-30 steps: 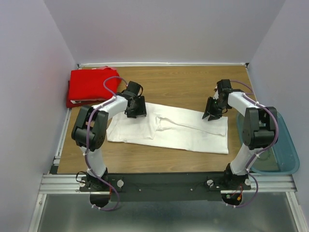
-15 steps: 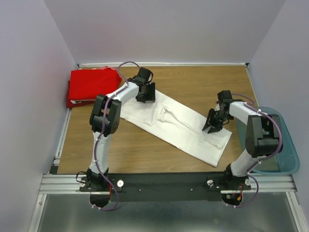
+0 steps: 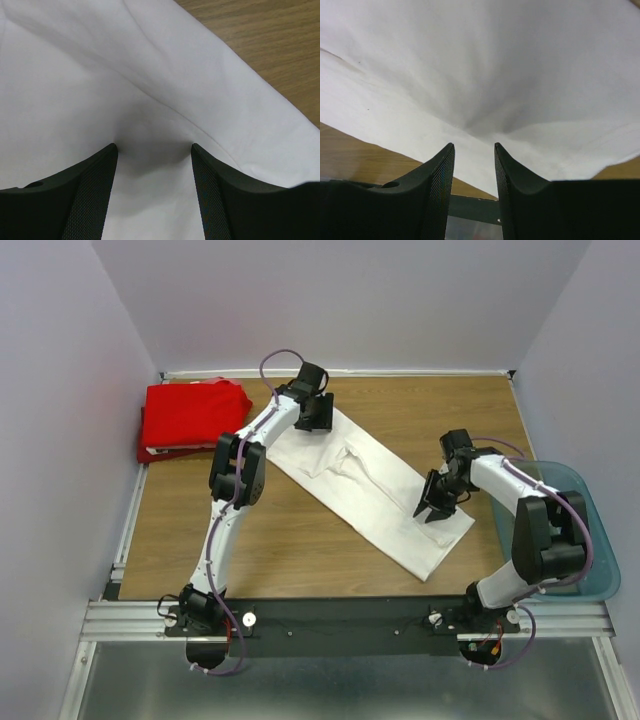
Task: Fold and stack the t-shirts
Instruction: Fold the tshirt
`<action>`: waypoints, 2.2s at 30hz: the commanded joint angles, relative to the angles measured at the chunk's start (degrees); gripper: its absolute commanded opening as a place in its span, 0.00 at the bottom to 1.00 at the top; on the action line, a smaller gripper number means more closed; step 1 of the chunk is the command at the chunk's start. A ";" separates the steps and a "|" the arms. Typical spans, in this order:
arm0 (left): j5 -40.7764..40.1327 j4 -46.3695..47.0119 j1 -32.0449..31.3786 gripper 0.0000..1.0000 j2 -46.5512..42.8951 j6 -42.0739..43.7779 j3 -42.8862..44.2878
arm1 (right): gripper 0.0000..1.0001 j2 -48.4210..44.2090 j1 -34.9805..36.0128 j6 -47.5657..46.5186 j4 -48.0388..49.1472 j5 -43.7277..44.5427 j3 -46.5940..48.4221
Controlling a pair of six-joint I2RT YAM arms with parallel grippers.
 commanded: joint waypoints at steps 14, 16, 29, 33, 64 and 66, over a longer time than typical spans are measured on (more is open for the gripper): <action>1.63 -0.26 -0.27 0.69 -13.09 -1.92 -16.29 | 0.43 2.79 0.06 -3.10 -0.42 6.66 4.96; 2.34 2.11 -0.27 0.69 -14.85 -2.53 -21.30 | 0.43 2.80 0.14 -3.10 0.37 5.52 3.38; 1.20 1.51 0.17 0.69 -7.57 -0.17 -18.17 | 0.43 3.15 3.91 1.90 3.10 -1.16 -5.59; 1.02 -0.33 0.44 0.69 -4.32 1.50 -12.45 | 0.43 3.50 7.96 5.42 3.89 -1.43 -6.12; 12.10 1.15 0.61 0.68 5.97 14.87 3.55 | 0.40 24.68 34.86 20.98 6.00 -3.53 18.48; 12.79 1.50 0.70 0.68 6.58 14.34 4.96 | 0.40 25.21 35.21 21.60 6.00 -3.62 19.28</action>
